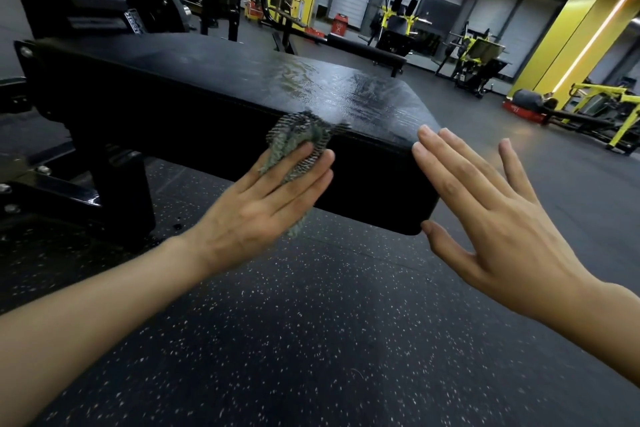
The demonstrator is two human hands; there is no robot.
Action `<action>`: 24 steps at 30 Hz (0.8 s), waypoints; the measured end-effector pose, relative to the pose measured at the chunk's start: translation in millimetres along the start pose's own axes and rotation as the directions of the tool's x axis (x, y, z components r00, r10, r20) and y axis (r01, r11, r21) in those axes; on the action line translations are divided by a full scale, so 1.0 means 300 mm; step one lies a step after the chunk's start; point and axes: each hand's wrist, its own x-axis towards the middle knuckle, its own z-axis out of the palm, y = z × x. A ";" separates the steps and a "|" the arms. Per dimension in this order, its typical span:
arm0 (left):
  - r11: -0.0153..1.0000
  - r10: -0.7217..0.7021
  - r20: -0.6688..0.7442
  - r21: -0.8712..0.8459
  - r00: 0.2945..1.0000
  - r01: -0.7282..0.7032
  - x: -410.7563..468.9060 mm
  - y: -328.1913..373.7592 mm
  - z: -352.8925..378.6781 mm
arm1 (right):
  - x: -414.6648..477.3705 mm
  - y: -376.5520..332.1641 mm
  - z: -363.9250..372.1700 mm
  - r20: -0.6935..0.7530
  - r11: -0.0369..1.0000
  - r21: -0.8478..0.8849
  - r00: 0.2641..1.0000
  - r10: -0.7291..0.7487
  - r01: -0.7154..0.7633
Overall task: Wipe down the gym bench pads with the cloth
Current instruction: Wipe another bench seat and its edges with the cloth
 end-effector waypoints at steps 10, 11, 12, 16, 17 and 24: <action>0.982 -0.078 -0.019 -0.173 0.997 0.074 0.034 0.054 0.029 | -0.004 0.002 -0.009 0.018 1.000 -0.004 1.000 -0.002 0.002; 0.981 -0.076 -0.029 -0.181 0.997 0.070 0.048 0.067 0.041 | -0.004 0.004 -0.011 0.018 1.000 -0.006 1.000 -0.004 0.004; 0.981 -0.074 -0.044 -0.185 0.996 0.065 0.060 0.080 0.051 | -0.005 0.006 -0.012 0.018 1.000 -0.008 1.000 -0.006 0.006; 0.977 -0.075 -0.087 -0.203 0.993 0.056 0.096 0.116 0.070 | -0.012 0.015 -0.012 0.019 1.000 -0.010 1.000 -0.010 0.011; 0.976 -0.077 -0.089 -0.208 0.993 0.057 0.106 0.126 0.072 | -0.014 0.018 -0.012 0.018 1.000 -0.008 1.000 -0.010 0.010; 0.966 -0.101 -0.135 -0.252 0.986 0.065 0.220 0.259 0.097 | -0.030 0.022 0.002 -0.024 1.000 -0.019 1.000 0.014 -0.014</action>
